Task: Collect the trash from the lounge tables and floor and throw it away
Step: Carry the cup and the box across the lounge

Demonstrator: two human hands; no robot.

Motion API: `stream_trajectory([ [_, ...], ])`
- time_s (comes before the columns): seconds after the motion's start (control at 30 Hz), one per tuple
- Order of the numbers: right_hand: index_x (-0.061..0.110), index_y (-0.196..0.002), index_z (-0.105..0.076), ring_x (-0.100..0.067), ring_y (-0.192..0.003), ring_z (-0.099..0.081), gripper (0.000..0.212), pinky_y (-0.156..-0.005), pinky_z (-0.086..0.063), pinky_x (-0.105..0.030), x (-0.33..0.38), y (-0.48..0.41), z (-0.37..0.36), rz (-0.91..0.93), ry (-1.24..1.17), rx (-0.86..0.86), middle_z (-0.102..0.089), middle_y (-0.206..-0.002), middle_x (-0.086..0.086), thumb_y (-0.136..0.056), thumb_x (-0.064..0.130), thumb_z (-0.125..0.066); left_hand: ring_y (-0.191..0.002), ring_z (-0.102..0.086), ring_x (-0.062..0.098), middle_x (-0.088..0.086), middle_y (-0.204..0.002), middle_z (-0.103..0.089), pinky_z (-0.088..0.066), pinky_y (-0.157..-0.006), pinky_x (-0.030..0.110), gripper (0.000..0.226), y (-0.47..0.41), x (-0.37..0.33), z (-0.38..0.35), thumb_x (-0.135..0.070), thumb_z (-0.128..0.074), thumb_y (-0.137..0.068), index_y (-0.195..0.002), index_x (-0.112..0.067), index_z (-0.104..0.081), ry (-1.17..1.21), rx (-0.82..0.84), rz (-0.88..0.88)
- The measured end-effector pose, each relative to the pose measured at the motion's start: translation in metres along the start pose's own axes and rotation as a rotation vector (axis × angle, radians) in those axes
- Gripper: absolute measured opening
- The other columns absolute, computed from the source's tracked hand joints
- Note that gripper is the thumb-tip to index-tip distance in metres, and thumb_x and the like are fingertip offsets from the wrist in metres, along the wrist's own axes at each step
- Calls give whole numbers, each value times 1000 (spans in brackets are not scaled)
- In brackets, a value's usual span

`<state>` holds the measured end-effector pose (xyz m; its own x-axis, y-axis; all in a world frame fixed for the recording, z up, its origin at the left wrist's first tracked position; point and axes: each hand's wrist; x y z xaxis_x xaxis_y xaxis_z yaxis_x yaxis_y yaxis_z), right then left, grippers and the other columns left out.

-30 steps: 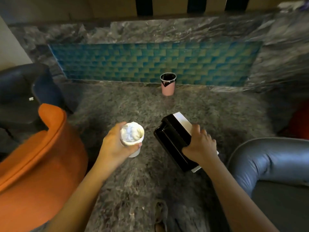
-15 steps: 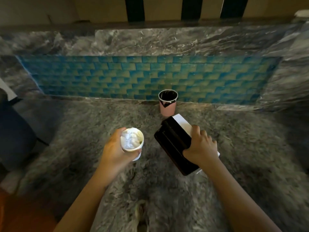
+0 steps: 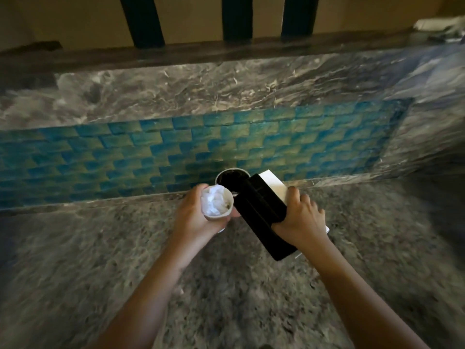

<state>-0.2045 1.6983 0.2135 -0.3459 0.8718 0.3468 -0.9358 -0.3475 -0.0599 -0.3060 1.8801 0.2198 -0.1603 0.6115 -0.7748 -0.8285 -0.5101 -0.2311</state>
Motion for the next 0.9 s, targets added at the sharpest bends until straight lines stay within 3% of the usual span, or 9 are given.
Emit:
stream_trajectory([
  [0.2,12,-119,-31,-33,-113,-47,69,-92,-35,-43,2,-179,-66,-66,-61,10,-50,-118,-12,-70,49,-64,-92,-54,7,-19,-100,-54,-35,-65,8,68,-181,68,-65,-28,-79,-59,-117,-28,-46,-12,34,-6],
  [0.33,13,-120,-31,-33,-115,-46,72,-93,-34,-43,6,-316,-103,-88,-100,66,-48,-120,-12,-70,53,-64,-97,-54,7,-10,-112,-54,-38,-72,12,78,-308,104,-109,-33,-83,-58,-125,-24,-45,28,42,70],
  [0.47,14,-127,-28,-32,-114,-46,79,-94,-35,-42,10,-429,-125,-112,-85,116,-47,-121,-11,-71,55,-64,-86,-49,-21,-27,-98,-48,-35,-64,-3,69,-409,128,-136,-29,-85,-60,-114,-34,-42,31,74,80],
  [0.53,14,-131,-26,-32,-115,-44,80,-95,-34,-42,12,-476,-139,-142,-99,113,-46,-123,-11,-73,54,-63,-84,-45,-27,-27,-97,-47,-33,-63,-5,69,-452,144,-149,-25,-85,-60,-116,-29,-44,19,87,88],
  [0.63,15,-132,-25,-31,-115,-43,79,-95,-34,-42,11,-530,-168,-205,-119,106,-45,-123,-11,-74,55,-60,-82,-50,-10,-13,-105,-51,-34,-63,-1,73,-505,172,-171,-23,-85,-61,-124,-18,-47,1,121,135],
  [0.7,15,-134,-24,-30,-115,-44,81,-95,-34,-41,7,-558,-191,-234,-113,102,-46,-124,-10,-73,56,-60,-91,-50,2,-10,-112,-50,-33,-65,4,76,-537,196,-191,-24,-85,-61,-127,-19,-45,-5,177,150],
  [0.8,17,-138,-22,-28,-117,-43,85,-96,-33,-40,-6,-589,-231,-327,-91,100,-45,-128,-8,-73,56,-60,-97,-51,7,-8,-113,-52,-38,-71,9,74,-583,238,-228,-21,-85,-61,-124,-19,-47,-2,263,155],
  [0.9,19,-140,-21,-27,-118,-43,87,-96,-33,-39,-17,-607,-281,-499,-98,133,-44,-129,-7,-72,58,-59,-100,-55,20,0,-112,-54,-48,-81,34,69,-616,282,-266,-14,-85,-60,-118,-17,-48,-7,350,177],
])
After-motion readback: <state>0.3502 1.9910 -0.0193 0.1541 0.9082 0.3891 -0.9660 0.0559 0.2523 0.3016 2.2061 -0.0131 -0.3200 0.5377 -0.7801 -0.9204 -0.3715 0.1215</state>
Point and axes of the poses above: each hand's wrist, its own y-axis away from the middle knuckle, its own z-axis out of the back of the hand, x = y × z
